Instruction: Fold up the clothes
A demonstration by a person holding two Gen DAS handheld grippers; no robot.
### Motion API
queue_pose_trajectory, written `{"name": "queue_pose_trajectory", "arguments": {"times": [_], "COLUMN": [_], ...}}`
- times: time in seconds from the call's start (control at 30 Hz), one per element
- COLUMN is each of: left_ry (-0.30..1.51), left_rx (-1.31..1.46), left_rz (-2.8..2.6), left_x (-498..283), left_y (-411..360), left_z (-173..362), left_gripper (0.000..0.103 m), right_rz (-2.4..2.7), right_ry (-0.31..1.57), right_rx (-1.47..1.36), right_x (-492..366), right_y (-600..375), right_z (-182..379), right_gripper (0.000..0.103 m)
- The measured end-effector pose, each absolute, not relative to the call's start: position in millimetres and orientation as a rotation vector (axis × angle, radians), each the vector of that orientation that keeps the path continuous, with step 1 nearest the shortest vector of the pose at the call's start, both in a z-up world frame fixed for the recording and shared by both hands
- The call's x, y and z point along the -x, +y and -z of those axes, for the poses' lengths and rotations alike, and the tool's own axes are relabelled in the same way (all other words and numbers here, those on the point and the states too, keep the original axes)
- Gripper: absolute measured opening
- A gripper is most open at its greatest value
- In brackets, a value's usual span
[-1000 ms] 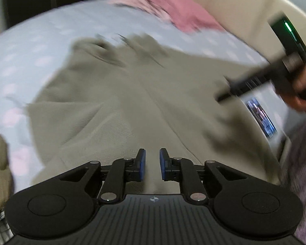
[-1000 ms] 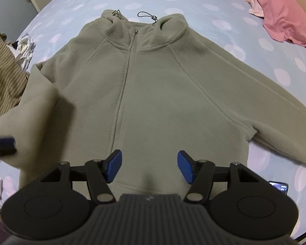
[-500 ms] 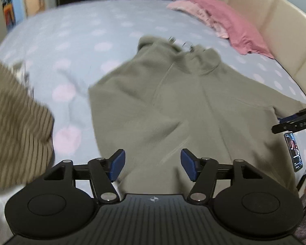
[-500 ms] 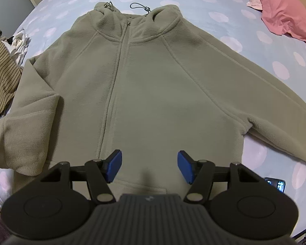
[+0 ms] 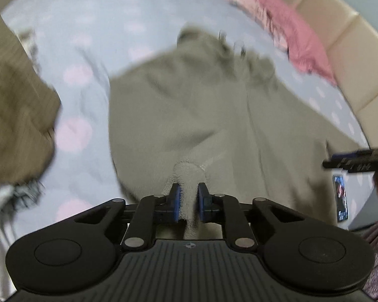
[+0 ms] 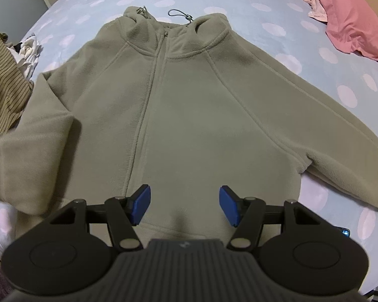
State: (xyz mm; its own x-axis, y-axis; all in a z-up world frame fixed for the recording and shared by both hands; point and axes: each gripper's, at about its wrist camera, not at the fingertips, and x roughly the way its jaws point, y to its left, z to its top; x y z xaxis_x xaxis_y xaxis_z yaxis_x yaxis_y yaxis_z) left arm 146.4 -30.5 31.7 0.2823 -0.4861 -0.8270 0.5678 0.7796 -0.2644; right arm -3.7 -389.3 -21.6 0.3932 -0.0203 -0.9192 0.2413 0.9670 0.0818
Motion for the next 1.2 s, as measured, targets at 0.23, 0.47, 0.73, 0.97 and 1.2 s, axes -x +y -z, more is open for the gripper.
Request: {"name": "queue_pose_trajectory", "arguments": {"times": [0.23, 0.47, 0.73, 0.97, 1.2], "left_ry": [0.814, 0.771, 0.749, 0.712, 0.588], "left_rx": [-0.112, -0.297, -0.333, -0.407, -0.354], "left_rz": [0.474, 0.016, -0.191, -0.231, -0.140], "left_x": [-142.3, -193.4, -241.6, -250.0, -238.4], "left_y": [36.6, 118.8, 161.3, 147.6, 128.2], "left_z": [-124.7, -149.7, -117.5, -86.2, -120.0], "left_gripper": [0.011, 0.010, 0.010, 0.017, 0.062], "right_rz": [0.160, 0.176, 0.247, 0.304, 0.313], "right_ry": [1.165, 1.152, 1.148, 1.159, 1.139], "right_rx": [-0.239, -0.251, -0.266, -0.267, -0.308], "right_x": [4.5, 1.9, 4.4, 0.3, -15.9], "right_y": [-392.5, -397.8, -417.1, -440.2, -490.5], "right_z": [21.5, 18.6, 22.1, 26.9, 22.6], "right_gripper": [0.064, 0.064, 0.064, 0.064, 0.064]}}
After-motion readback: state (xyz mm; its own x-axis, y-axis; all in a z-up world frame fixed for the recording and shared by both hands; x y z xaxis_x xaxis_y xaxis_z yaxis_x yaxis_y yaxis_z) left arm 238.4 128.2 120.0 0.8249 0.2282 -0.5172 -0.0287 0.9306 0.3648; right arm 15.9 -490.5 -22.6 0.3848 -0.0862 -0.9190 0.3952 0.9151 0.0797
